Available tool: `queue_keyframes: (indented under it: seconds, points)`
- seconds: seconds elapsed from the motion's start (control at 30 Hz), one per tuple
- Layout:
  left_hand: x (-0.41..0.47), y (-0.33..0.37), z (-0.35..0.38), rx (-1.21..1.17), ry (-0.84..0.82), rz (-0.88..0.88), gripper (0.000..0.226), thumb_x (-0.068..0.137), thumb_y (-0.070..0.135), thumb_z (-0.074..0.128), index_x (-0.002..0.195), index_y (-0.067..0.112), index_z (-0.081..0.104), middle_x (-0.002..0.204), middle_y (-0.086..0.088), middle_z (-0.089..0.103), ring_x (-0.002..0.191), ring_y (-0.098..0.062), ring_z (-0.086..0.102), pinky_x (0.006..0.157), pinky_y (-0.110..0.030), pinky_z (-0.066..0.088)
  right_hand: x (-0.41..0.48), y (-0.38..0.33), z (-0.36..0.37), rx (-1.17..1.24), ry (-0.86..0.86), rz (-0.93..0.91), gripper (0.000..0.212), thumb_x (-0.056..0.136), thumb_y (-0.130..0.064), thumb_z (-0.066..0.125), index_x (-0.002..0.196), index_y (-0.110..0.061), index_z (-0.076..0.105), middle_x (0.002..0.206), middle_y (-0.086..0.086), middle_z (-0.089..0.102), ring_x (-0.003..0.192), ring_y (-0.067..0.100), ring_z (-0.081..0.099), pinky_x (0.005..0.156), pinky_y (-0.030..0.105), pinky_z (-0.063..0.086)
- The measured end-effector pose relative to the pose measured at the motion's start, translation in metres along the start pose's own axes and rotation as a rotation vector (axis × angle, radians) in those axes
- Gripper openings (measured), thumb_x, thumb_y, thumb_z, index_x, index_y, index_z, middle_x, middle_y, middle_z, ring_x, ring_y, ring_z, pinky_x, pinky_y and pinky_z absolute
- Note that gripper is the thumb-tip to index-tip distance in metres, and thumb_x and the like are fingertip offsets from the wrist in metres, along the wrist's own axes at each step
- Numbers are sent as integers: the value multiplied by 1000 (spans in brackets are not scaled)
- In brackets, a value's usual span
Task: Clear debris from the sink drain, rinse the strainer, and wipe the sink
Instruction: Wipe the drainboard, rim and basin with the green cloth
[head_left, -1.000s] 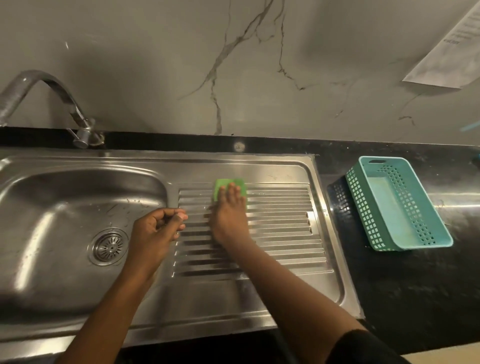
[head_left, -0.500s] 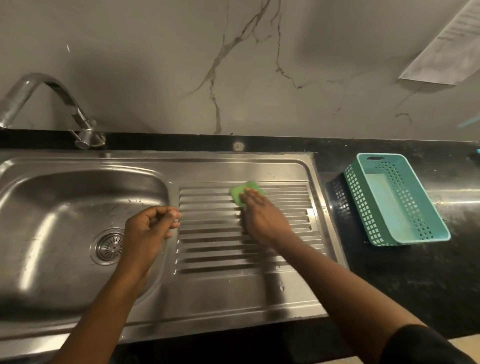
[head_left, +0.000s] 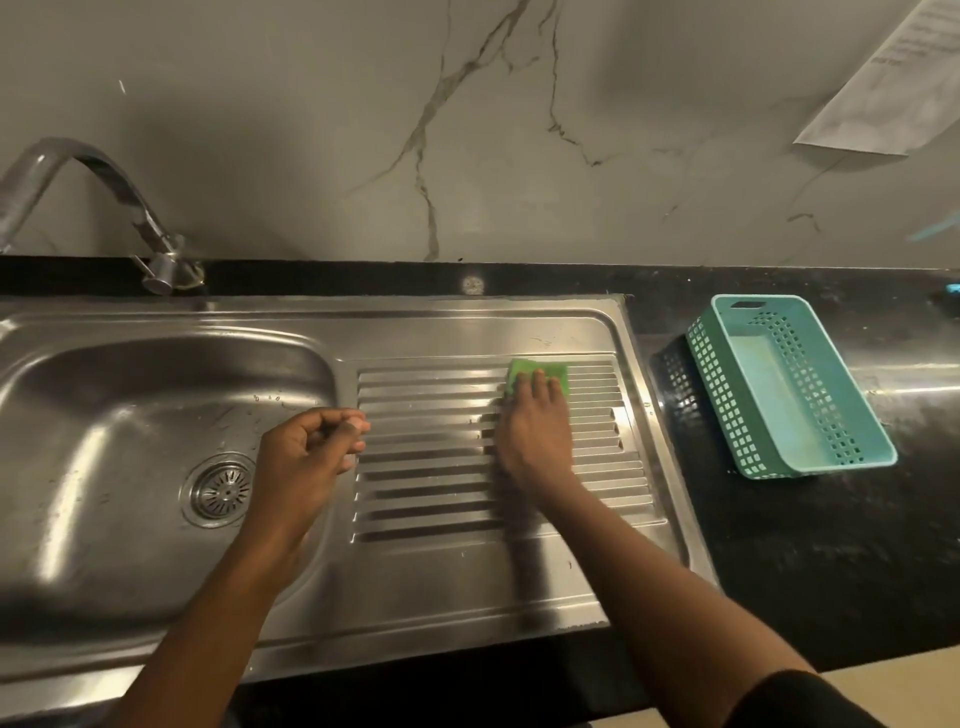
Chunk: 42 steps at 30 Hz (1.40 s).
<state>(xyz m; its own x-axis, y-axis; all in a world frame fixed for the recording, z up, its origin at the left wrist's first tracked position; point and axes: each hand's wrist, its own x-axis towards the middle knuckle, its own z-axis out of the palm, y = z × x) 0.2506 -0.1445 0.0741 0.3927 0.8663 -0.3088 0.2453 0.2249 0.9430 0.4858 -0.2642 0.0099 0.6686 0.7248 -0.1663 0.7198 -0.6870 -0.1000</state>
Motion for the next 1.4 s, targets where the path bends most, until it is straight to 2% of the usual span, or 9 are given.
queue_keyframes:
  seconds: [0.07,0.17,0.37,0.5,0.67,0.87,1.03,1.2,1.4]
  points:
    - [1,-1,-6,15,7,8,11,98,15,69,103,17,79,96,1,83,90,-14,79,77,-24,60,1,-30,3,-36,-51,-31,75,100,-44,15,159,1,22,165,25,24,154,41,19,126,53,17]
    - [0,-3,-12,9,33,-4,11,99,13,69,104,14,78,97,-6,82,94,-21,78,83,-32,61,-1,-70,-1,-1,-59,-81,64,102,-39,30,154,-2,35,160,23,36,149,40,30,121,53,27]
    - [-3,-5,-20,8,84,-15,19,101,11,65,116,2,74,105,-13,79,96,-25,75,82,-31,58,-4,-125,-12,87,-42,-252,54,96,-39,26,124,-9,60,125,20,65,122,38,51,94,49,49]
    - [-4,-4,-17,9,94,-19,19,101,11,65,116,3,74,104,-11,79,94,-22,74,83,-33,58,-1,-120,2,133,-68,-398,53,96,-36,52,145,-14,51,151,15,52,143,35,39,112,49,40]
    - [-1,-4,-7,9,71,-11,12,100,13,67,106,12,77,99,-7,81,94,-24,76,85,-37,59,0,-77,15,134,-53,-581,61,95,-23,52,155,-20,43,163,6,40,151,25,34,123,42,29]
    - [2,-6,8,5,0,-13,9,98,13,69,101,15,78,99,-7,82,96,-26,76,82,-34,59,-5,49,1,125,8,-309,55,98,-32,52,152,-25,47,161,1,43,149,21,38,120,44,37]
    - [1,-3,17,12,-41,-24,10,98,14,69,102,15,78,97,-4,83,94,-25,76,86,-41,59,-12,123,-14,122,33,-8,51,104,-28,41,154,-19,43,162,7,40,151,25,35,123,43,29]
    - [-2,-2,10,-1,-32,-19,11,99,11,68,105,10,78,101,-8,82,94,-24,75,84,-37,58,-26,67,7,145,85,142,53,105,-20,42,157,-10,34,165,14,31,155,30,25,127,46,22]
    - [-4,-2,-9,25,2,-6,12,100,12,67,106,11,77,101,-7,81,94,-22,76,87,-37,60,-42,-54,24,196,32,-70,62,102,-22,43,161,-10,26,168,17,22,158,32,14,128,50,14]
